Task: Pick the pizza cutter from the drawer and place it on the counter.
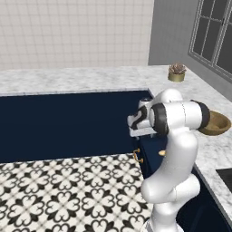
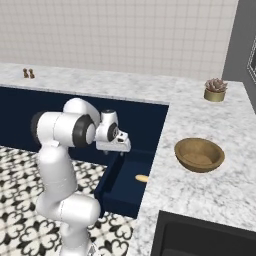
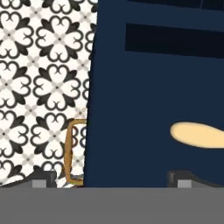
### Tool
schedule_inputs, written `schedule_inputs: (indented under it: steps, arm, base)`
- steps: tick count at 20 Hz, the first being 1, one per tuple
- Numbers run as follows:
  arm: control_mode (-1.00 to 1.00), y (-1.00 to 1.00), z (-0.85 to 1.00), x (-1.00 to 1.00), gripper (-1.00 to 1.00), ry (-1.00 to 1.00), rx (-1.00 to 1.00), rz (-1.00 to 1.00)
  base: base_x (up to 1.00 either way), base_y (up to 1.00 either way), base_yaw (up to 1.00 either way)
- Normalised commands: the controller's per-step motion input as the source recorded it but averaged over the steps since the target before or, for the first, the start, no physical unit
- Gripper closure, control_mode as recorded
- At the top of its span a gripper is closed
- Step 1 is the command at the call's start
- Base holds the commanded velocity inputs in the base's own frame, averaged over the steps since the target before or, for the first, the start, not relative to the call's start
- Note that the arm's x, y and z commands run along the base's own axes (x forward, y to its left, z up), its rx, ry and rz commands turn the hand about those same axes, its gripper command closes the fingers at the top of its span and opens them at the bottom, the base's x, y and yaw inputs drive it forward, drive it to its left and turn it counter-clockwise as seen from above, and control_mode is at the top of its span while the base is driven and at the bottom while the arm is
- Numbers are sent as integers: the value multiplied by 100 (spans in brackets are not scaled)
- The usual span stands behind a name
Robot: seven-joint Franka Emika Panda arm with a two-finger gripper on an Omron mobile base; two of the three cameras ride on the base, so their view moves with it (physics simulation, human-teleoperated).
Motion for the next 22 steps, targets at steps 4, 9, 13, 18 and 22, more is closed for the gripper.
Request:
schedule_inputs:
  steps: [4,9,13,18,22]
  arm:
    - [-100,0,-64,13,-100,11,16,0]
    - [-100,0,-79,0,-100,2,9,0]
    - [-100,62,-45,0,-100,8,2,0]
    - [-100,100,-3,0,-100,5,0,0]
    - [-100,100,0,2,-100,0,0,0]
  base:
    - [0,0,0]
    - [0,0,0]
    - [0,0,0]
    - [0,0,0]
    - [0,0,0]
